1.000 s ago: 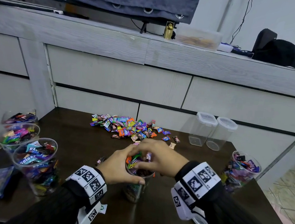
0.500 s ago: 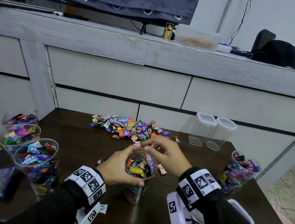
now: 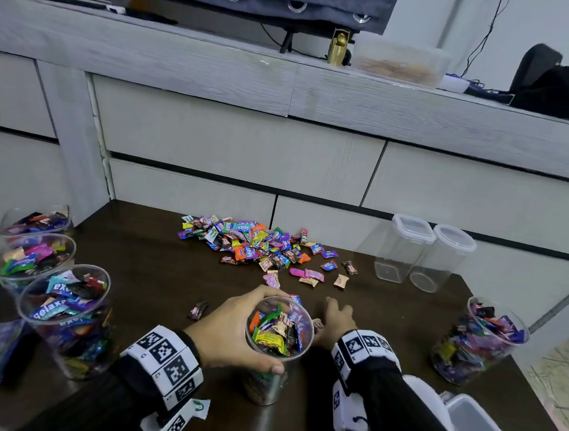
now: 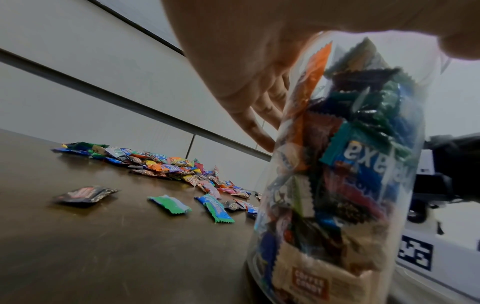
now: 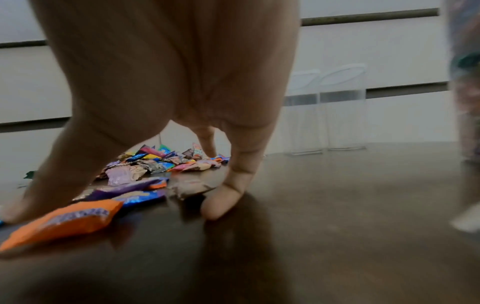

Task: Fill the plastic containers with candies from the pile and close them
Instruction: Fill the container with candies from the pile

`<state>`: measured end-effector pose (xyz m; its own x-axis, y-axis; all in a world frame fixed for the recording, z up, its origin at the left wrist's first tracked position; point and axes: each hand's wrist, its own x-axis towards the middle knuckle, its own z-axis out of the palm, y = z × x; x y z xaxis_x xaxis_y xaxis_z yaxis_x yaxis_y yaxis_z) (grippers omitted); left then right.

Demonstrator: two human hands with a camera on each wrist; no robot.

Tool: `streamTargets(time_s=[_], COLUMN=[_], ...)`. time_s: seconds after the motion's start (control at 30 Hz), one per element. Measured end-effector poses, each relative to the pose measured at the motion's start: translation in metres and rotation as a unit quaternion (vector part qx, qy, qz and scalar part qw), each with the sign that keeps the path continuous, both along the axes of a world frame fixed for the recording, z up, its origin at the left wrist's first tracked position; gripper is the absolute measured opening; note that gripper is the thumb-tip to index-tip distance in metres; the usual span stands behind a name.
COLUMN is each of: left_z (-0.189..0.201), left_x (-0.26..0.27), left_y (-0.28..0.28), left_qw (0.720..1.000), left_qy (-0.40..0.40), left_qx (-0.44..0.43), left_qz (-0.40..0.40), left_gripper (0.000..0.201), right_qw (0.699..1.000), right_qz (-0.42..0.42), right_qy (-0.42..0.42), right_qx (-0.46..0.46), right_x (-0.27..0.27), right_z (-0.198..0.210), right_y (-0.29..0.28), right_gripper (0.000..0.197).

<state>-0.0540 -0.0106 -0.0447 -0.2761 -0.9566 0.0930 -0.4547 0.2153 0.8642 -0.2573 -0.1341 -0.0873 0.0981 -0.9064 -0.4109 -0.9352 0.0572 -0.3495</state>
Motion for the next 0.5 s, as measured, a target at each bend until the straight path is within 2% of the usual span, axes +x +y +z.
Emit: streamTargets(time_s=[0.13,0.3,0.37,0.5], left_z=[0.000,-0.001,-0.001,-0.001], left_x=[0.001,0.003,0.004,0.001], left_y=[0.000,-0.001,-0.001,-0.001], left_qw=[1.000,1.000,1.000,1.000], left_qy=[0.011,0.008,0.006,0.009], left_qx=[-0.007,-0.002,0.002,-0.011], left_qz=[-0.005,-0.010,-0.011,0.000], left_gripper=[0.087,0.090,0.090,0.091], right_qw=[0.997,0.974,0.972,0.975], right_qz=[0.064,0.211,0.221,0.219], right_qy=[0.032,0.083,0.079,-0.021], right_qx=[-0.023,-0.014,-0.002,0.012], right_x=[0.032,0.060,0.063,0.056], right_z=[-0.003,0.001,0.002,-0.003], right_y=[-0.016,-0.025,-0.024,-0.017], right_gripper=[0.076,0.038,0.031,0.031])
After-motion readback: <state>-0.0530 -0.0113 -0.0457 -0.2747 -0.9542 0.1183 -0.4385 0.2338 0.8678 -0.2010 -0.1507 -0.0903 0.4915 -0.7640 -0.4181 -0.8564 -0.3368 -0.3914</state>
